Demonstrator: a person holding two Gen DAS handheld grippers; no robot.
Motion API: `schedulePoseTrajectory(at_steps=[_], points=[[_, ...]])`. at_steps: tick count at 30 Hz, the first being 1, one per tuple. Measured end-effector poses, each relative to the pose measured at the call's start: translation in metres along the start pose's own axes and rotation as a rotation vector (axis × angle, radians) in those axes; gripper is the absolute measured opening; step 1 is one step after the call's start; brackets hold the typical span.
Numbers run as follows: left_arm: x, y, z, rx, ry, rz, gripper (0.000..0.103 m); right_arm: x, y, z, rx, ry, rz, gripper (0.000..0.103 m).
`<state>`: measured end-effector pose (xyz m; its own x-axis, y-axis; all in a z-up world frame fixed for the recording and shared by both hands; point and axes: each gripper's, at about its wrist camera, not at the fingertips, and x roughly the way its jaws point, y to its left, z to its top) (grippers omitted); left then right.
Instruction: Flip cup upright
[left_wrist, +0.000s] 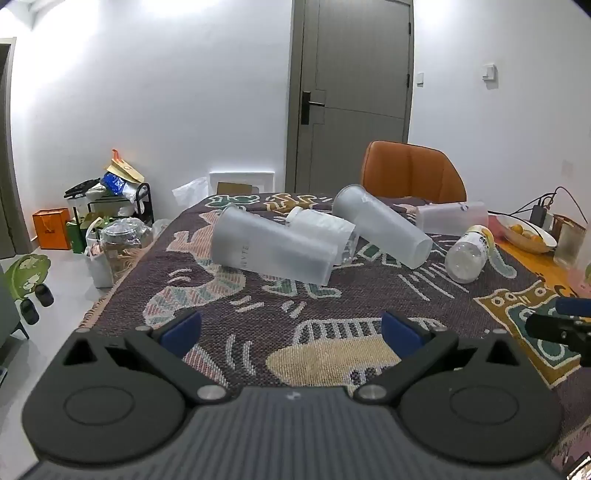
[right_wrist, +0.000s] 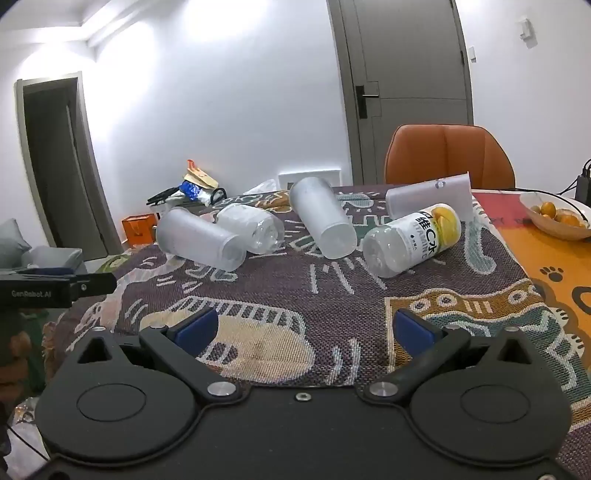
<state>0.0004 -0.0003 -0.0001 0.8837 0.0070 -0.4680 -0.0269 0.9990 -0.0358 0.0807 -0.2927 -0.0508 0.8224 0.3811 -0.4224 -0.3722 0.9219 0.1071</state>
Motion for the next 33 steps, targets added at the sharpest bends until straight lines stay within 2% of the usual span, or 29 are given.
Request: schedulePoseTrajectory(at_steps=[9,33], points=[[-0.002,-0.001,0.002,0.001,-0.009,0.006,0.103,-0.005,0.005,0.002,-0.008,0.002,0.005,0.103],[-0.007,-0.008,0.000,0.023,-0.004,-0.042,0.103,-0.006,0.002,0.003,-0.014,0.000,0.000,0.103]])
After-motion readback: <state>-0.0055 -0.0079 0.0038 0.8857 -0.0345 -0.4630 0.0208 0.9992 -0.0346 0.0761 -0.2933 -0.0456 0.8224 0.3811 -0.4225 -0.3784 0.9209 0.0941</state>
